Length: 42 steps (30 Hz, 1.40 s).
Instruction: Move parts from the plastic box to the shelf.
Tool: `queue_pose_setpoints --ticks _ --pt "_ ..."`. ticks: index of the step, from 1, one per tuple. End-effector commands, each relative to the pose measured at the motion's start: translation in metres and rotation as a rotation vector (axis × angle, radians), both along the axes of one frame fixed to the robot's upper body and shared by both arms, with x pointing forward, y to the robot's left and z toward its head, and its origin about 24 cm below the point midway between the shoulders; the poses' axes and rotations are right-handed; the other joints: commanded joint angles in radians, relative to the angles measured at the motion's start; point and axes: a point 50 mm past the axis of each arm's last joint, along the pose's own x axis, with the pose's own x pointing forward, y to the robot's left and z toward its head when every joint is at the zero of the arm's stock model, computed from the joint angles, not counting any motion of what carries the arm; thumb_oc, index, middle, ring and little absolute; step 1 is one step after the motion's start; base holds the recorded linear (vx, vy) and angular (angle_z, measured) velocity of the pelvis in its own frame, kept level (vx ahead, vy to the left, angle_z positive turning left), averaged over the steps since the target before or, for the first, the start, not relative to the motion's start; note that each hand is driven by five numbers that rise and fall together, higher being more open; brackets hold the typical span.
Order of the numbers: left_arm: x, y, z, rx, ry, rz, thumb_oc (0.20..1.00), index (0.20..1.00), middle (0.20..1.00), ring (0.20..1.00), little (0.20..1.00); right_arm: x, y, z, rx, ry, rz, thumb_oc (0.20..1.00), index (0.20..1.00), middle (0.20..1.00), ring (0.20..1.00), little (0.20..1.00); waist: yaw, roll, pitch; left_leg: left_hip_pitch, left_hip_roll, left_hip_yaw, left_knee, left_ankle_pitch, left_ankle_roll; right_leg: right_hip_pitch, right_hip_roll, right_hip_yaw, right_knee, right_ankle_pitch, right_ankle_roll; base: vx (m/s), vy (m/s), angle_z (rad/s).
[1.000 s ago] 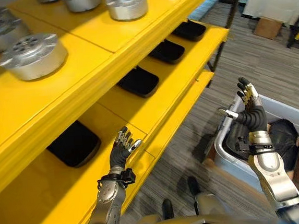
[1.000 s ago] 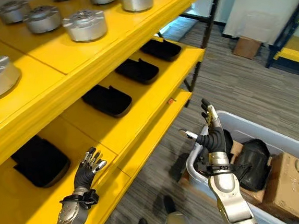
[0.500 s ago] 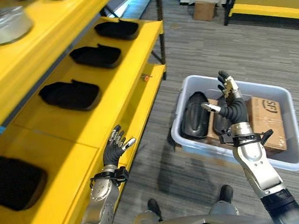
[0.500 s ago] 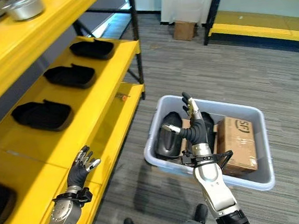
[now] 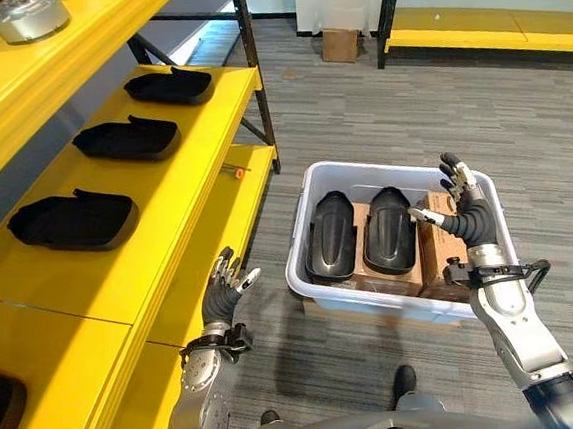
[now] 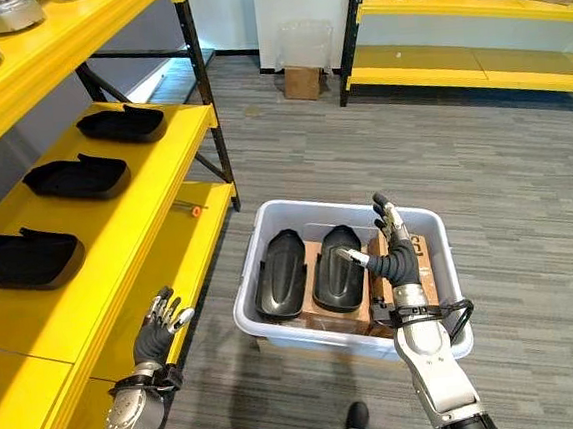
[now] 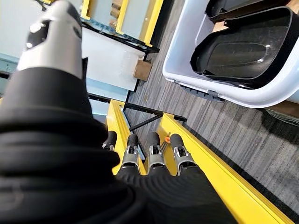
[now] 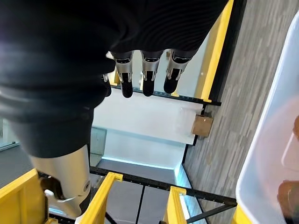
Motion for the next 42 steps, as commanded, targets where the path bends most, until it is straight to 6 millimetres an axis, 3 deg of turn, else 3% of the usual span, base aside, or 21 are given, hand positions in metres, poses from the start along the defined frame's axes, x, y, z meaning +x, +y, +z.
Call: queue_pose_setpoints --ticks 1,2,3,5,6,8,9,11,13,14,15,16,22,25,34,42 --pt "0.013 0.003 0.027 -0.001 -0.157 -0.016 1.0 1.0 1.0 1.0 1.0 0.0 0.005 0.038 0.049 -0.2 0.055 1.0 1.0 1.0 1.0 1.0 0.014 -0.008 0.053 -0.12 -0.008 -0.171 0.323 0.063 -0.015 0.024 0.048 0.04 0.061 -0.115 -0.038 0.05 -0.066 -0.51" --pt "0.015 0.0 0.029 -0.009 -0.16 -0.03 1.0 1.0 1.0 1.0 1.0 -0.001 0.002 0.041 0.042 -0.209 0.053 1.0 1.0 1.0 1.0 1.0 0.027 -0.028 0.074 -0.183 -0.02 -0.235 0.226 0.062 -0.007 0.029 0.036 0.039 0.046 -0.113 -0.024 0.02 -0.003 -0.55" --pt "0.015 0.0 0.029 -0.009 -0.16 -0.031 1.0 1.0 1.0 1.0 1.0 -0.001 0.002 0.041 0.042 -0.209 0.053 1.0 1.0 1.0 1.0 1.0 0.026 -0.03 0.072 -0.184 -0.023 -0.235 0.221 0.067 -0.006 0.027 0.034 0.038 0.044 -0.11 -0.024 0.1 0.038 -0.39" --pt "0.013 -0.001 0.031 -0.005 -0.168 -0.044 1.0 1.0 1.0 1.0 1.0 -0.001 -0.002 0.04 0.041 -0.211 0.029 1.0 1.0 1.0 1.0 1.0 0.023 -0.03 0.073 -0.19 0.059 -0.218 0.048 0.11 -0.014 0.033 0.022 0.041 0.035 -0.115 0.0 0.14 0.168 -0.02" --pt "0.014 -0.004 0.031 0.0 -0.169 -0.051 1.0 1.0 1.0 1.0 1.0 0.001 -0.004 0.039 0.076 -0.209 0.011 1.0 1.0 1.0 1.0 1.0 0.032 -0.019 0.083 -0.218 0.088 -0.221 -0.035 0.183 -0.031 0.038 0.012 0.047 0.034 -0.116 0.013 0.09 0.173 -0.07" --pt "0.015 -0.006 0.029 0.002 -0.162 -0.055 1.0 1.0 1.0 1.0 1.0 0.002 -0.005 0.033 0.142 -0.176 0.011 1.0 1.0 1.0 1.0 1.0 0.033 -0.001 0.089 -0.195 0.09 -0.254 -0.079 0.19 -0.055 0.05 -0.006 0.063 0.018 -0.112 0.028 0.15 0.265 -0.23" --pt "0.013 -0.007 0.026 0.003 -0.15 -0.061 1.0 1.0 1.0 1.0 1.0 0.001 -0.003 0.028 0.177 -0.15 0.04 1.0 1.0 1.0 1.0 1.0 0.034 0.01 0.083 -0.189 0.071 -0.27 -0.05 0.146 -0.044 0.055 -0.011 0.076 0.011 -0.105 0.035 0.15 0.268 -0.57" --pt "0.014 -0.007 0.024 0.013 -0.141 -0.074 1.0 1.0 1.0 1.0 1.0 0.0 -0.001 0.023 0.221 -0.126 0.051 1.0 1.0 1.0 1.0 1.0 0.028 0.016 0.077 -0.199 0.063 -0.257 -0.021 0.13 -0.052 0.059 -0.03 0.082 -0.001 -0.087 0.045 0.16 0.296 -0.71" --pt "0.016 -0.004 0.03 0.036 -0.161 -0.1 1.0 1.0 1.0 1.0 1.0 0.0 0.004 0.023 0.258 -0.11 0.09 1.0 1.0 1.0 1.0 1.0 0.025 0.0 0.09 -0.2 0.012 -0.204 0.064 0.045 -0.029 0.07 -0.1 0.105 -0.018 -0.032 0.073 0.2 0.413 -0.11" --pt "0.017 -0.004 0.03 0.037 -0.161 -0.1 1.0 1.0 1.0 1.0 1.0 0.0 0.004 0.023 0.258 -0.11 0.09 1.0 1.0 1.0 1.0 1.0 0.027 -0.002 0.087 -0.203 0.01 -0.202 0.064 0.046 -0.027 0.065 -0.102 0.108 -0.019 -0.03 0.073 0.1 0.292 -0.18" --pt "0.018 0.003 0.034 0.07 -0.178 -0.101 1.0 1.0 1.0 1.0 1.0 0.003 0.01 0.024 0.242 -0.109 0.122 1.0 1.0 1.0 1.0 1.0 0.028 -0.016 0.092 -0.206 -0.013 -0.153 0.102 0.004 -0.01 0.042 -0.138 0.123 -0.024 0.01 0.09 0.06 0.236 -0.34" --pt "0.019 0.005 0.036 0.079 -0.184 -0.096 1.0 1.0 1.0 1.0 1.0 0.006 0.014 0.024 0.248 -0.103 0.142 1.0 1.0 1.0 1.0 1.0 0.031 -0.022 0.097 -0.209 -0.017 -0.134 0.113 -0.003 -0.004 0.024 -0.148 0.13 -0.025 0.027 0.095 0.06 0.265 -0.62" --pt "0.026 0.012 0.046 0.085 -0.224 -0.063 1.0 1.0 1.0 1.0 1.0 0.02 0.032 0.031 0.22 -0.112 0.223 1.0 1.0 1.0 1.0 1.0 0.043 -0.054 0.114 -0.219 -0.014 -0.109 0.105 -0.004 -0.002 -0.038 -0.143 0.151 -0.031 0.041 0.097 0.03 0.029 -0.38" --pt "0.032 0.007 0.052 0.076 -0.255 -0.07 1.0 1.0 1.0 1.0 1.0 0.028 0.037 0.044 0.141 -0.161 0.238 1.0 1.0 1.0 1.0 1.0 0.04 -0.051 0.14 -0.248 0.008 -0.113 0.103 0.015 -0.015 -0.079 -0.131 0.146 -0.003 0.024 0.088 -0.04 -0.077 -0.17" --pt "0.058 -0.036 0.077 0.037 -0.379 -0.182 1.0 1.0 1.0 1.0 1.0 0.074 0.06 0.084 0.096 -0.312 0.144 1.0 1.0 1.0 1.0 1.0 0.042 0.015 0.23 -0.344 0.045 -0.131 0.079 0.076 -0.039 -0.264 -0.094 0.164 0.122 -0.014 0.077 -0.09 -0.061 -0.06" --pt "0.067 -0.059 0.078 -0.005 -0.377 -0.243 1.0 1.0 1.0 1.0 1.0 0.095 0.059 0.107 0.107 -0.37 0.042 1.0 1.0 1.0 1.0 1.0 0.047 0.046 0.266 -0.419 0.048 -0.132 0.088 0.093 -0.049 -0.369 -0.093 0.183 0.155 -0.011 0.078 -0.06 -0.027 -0.05"
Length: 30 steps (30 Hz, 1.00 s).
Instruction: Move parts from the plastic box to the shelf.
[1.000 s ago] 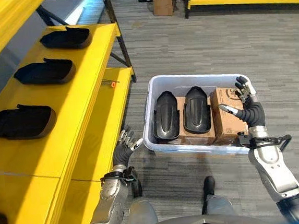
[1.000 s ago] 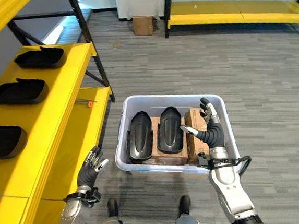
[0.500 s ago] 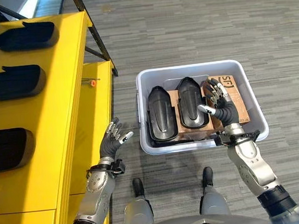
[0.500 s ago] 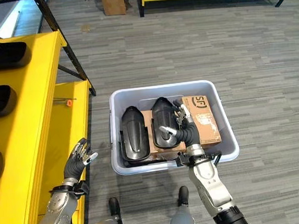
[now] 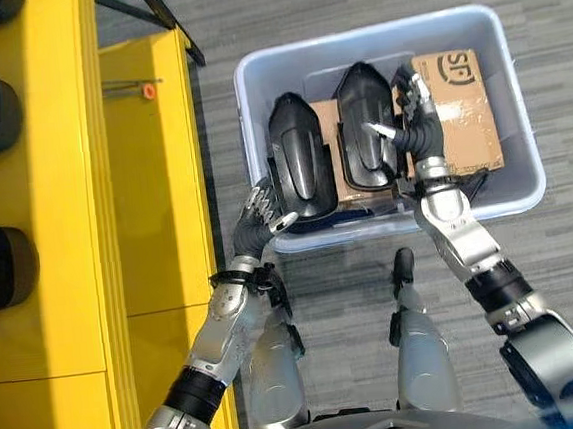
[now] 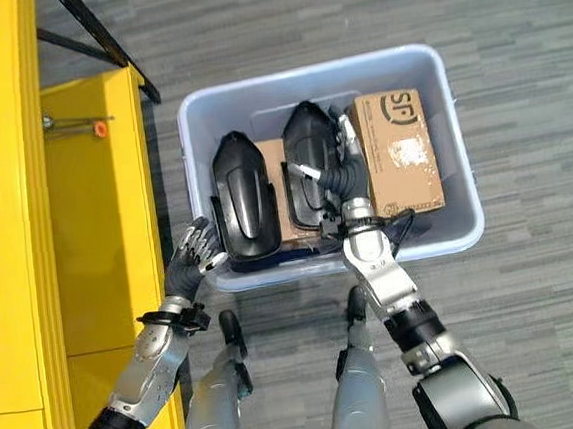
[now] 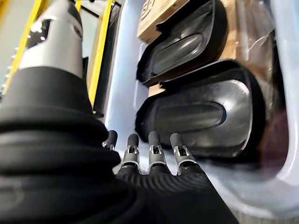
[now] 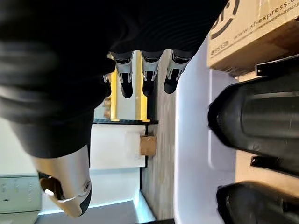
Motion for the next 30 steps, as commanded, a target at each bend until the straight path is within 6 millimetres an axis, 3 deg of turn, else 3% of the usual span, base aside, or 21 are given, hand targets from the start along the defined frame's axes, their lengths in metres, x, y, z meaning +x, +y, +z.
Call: queue_pose_setpoints --ticks 1,16,30 --pt "-0.001 0.0 0.013 -0.016 -0.081 0.008 1.0 1.0 1.0 1.0 1.0 -0.002 0.002 0.026 0.055 -0.142 -0.03 1.0 1.0 1.0 1.0 1.0 0.019 0.005 -0.026 -0.058 0.052 -0.06 0.078 -0.004 -0.007 -0.091 -0.058 -0.01 0.153 -0.063 0.047 -0.05 -0.014 -0.01" --pt "0.002 0.002 0.016 0.02 -0.101 0.05 1.0 1.0 1.0 1.0 1.0 -0.001 0.009 0.016 0.071 -0.111 -0.044 1.0 1.0 1.0 1.0 1.0 0.019 0.014 0.027 -0.121 0.039 -0.082 0.111 -0.01 -0.004 -0.141 -0.068 -0.002 0.165 -0.049 0.04 -0.02 -0.006 -0.02" --pt "0.006 -0.004 0.02 0.022 -0.12 0.051 1.0 1.0 1.0 1.0 1.0 -0.004 -0.001 -0.018 0.072 0.002 -0.104 1.0 1.0 1.0 1.0 1.0 0.005 0.018 0.056 -0.141 0.038 -0.09 0.116 -0.01 -0.004 -0.166 -0.065 0.006 0.183 -0.058 0.033 0.0 0.001 0.01"
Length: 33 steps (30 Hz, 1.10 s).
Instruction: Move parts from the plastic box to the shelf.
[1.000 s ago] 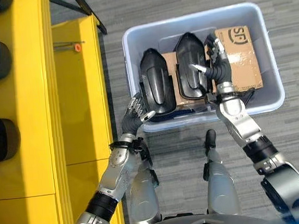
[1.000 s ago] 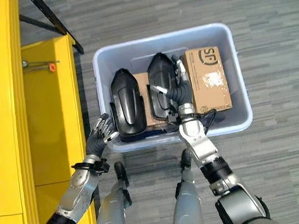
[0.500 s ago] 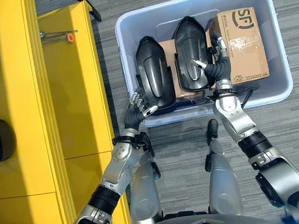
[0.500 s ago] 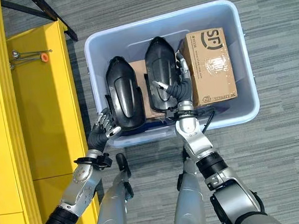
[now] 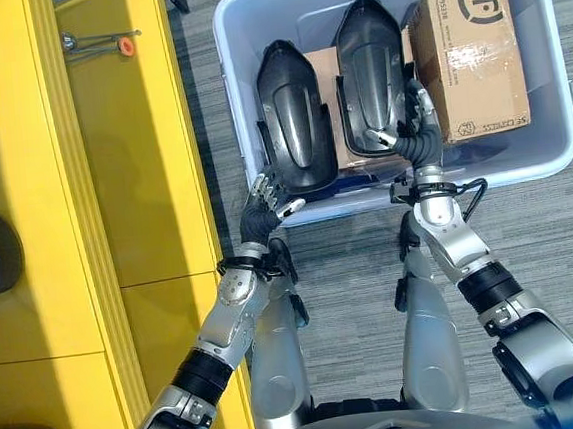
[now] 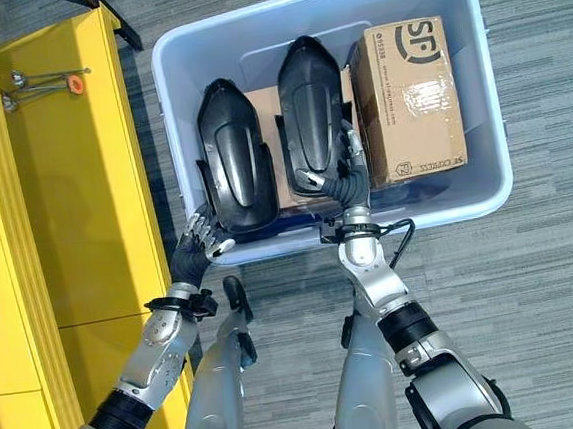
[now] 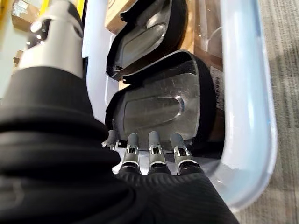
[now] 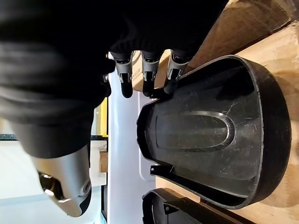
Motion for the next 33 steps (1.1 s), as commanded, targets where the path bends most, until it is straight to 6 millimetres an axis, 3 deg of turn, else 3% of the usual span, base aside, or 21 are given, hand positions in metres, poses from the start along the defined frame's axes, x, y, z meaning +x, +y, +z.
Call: queue_pose_setpoints --ticks 1,6,11,17,33 --pt "-0.006 0.001 0.009 0.016 -0.08 0.008 1.0 1.0 1.0 1.0 1.0 -0.004 0.004 0.017 0.046 -0.11 0.004 1.0 1.0 1.0 1.0 1.0 0.008 -0.016 -0.028 -0.054 0.042 -0.084 0.086 -0.025 -0.013 -0.041 -0.056 -0.024 0.092 -0.042 0.039 0.0 0.0 0.0" --pt "-0.006 0.003 0.008 0.017 -0.077 0.02 1.0 1.0 1.0 1.0 1.0 -0.01 -0.001 0.022 0.038 -0.151 -0.01 1.0 1.0 1.0 1.0 1.0 0.004 -0.015 -0.026 -0.053 0.042 -0.083 0.082 -0.024 -0.014 -0.048 -0.056 -0.021 0.098 -0.045 0.039 0.0 0.0 0.0" --pt "-0.006 0.001 0.009 0.021 -0.08 0.017 1.0 1.0 1.0 1.0 1.0 -0.027 -0.002 0.041 0.101 -0.277 0.016 1.0 1.0 1.0 1.0 1.0 -0.01 -0.025 -0.029 -0.049 0.045 -0.075 0.079 -0.029 -0.016 -0.053 -0.053 -0.016 0.101 -0.049 0.04 0.01 0.0 -0.01" --pt "-0.007 0.002 0.008 0.019 -0.074 0.022 1.0 1.0 1.0 1.0 1.0 -0.036 0.002 0.044 0.136 -0.311 0.052 1.0 1.0 1.0 1.0 1.0 -0.017 -0.029 -0.031 -0.054 0.045 -0.075 0.079 -0.03 -0.017 -0.066 -0.051 -0.008 0.106 -0.049 0.038 0.0 0.001 -0.01" --pt "-0.008 0.005 0.01 0.024 -0.09 0.037 1.0 1.0 1.0 1.0 1.0 -0.035 -0.009 0.047 0.115 -0.338 -0.035 1.0 1.0 1.0 1.0 1.0 -0.026 -0.026 -0.026 -0.072 0.043 -0.077 0.081 -0.029 -0.019 -0.085 -0.047 -0.001 0.113 -0.05 0.037 0.0 0.0 -0.01"
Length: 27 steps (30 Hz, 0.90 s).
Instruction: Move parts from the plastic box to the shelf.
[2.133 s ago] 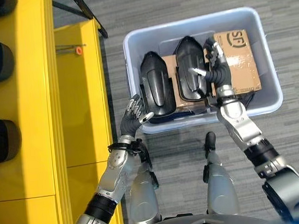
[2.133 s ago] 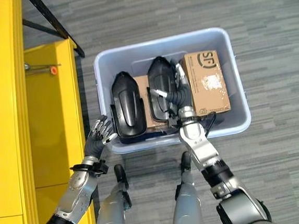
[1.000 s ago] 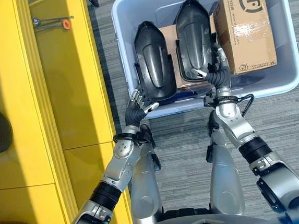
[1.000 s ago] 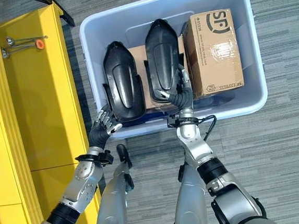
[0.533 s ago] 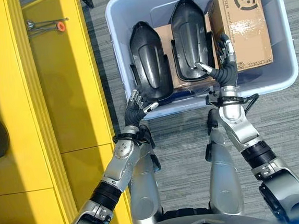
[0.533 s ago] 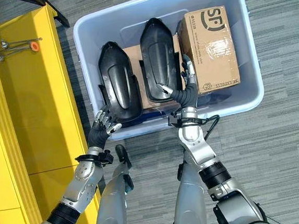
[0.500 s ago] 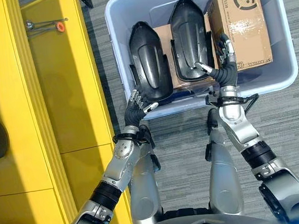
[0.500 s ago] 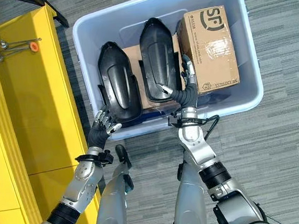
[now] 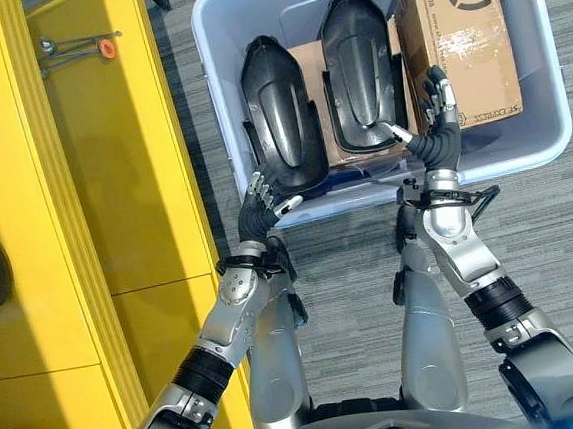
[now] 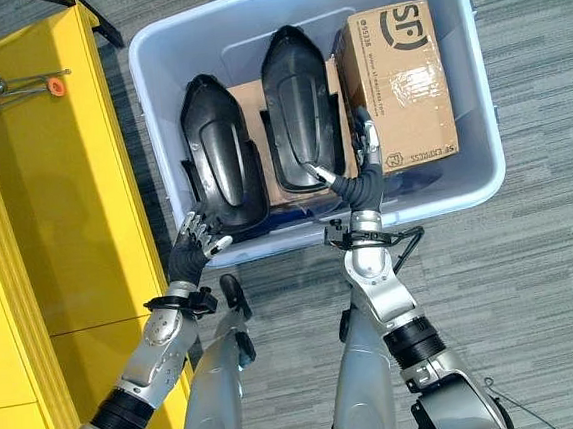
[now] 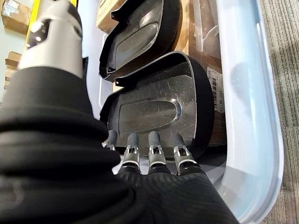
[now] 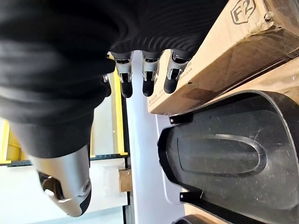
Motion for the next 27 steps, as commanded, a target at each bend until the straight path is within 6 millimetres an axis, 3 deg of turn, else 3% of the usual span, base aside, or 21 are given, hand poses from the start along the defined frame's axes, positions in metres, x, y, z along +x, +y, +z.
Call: queue_pose_setpoints --ticks 1,18,27 --pt "-0.008 0.004 0.012 0.028 -0.096 -0.002 1.0 1.0 1.0 1.0 1.0 -0.01 -0.006 0.026 0.017 -0.164 -0.032 1.0 1.0 1.0 1.0 1.0 0.008 -0.024 -0.027 -0.052 0.043 -0.093 0.087 -0.029 -0.019 -0.043 -0.049 -0.018 0.104 -0.048 0.038 0.0 0.0 0.0" --pt "-0.009 0.004 0.012 0.021 -0.1 -0.011 1.0 1.0 1.0 1.0 1.0 0.007 -0.022 0.025 -0.039 -0.118 -0.153 1.0 1.0 1.0 1.0 1.0 0.019 -0.007 -0.027 -0.062 0.038 -0.092 0.084 -0.03 -0.018 -0.067 -0.047 -0.005 0.114 -0.05 0.039 0.0 0.0 0.0" --pt "-0.009 0.004 0.013 0.024 -0.103 -0.015 1.0 1.0 1.0 1.0 1.0 0.014 -0.019 0.024 -0.102 -0.094 -0.151 1.0 1.0 1.0 1.0 1.0 0.026 -0.002 -0.019 -0.077 0.036 -0.1 0.091 -0.031 -0.017 -0.081 -0.047 -0.008 0.122 -0.053 0.038 0.0 0.0 0.0"
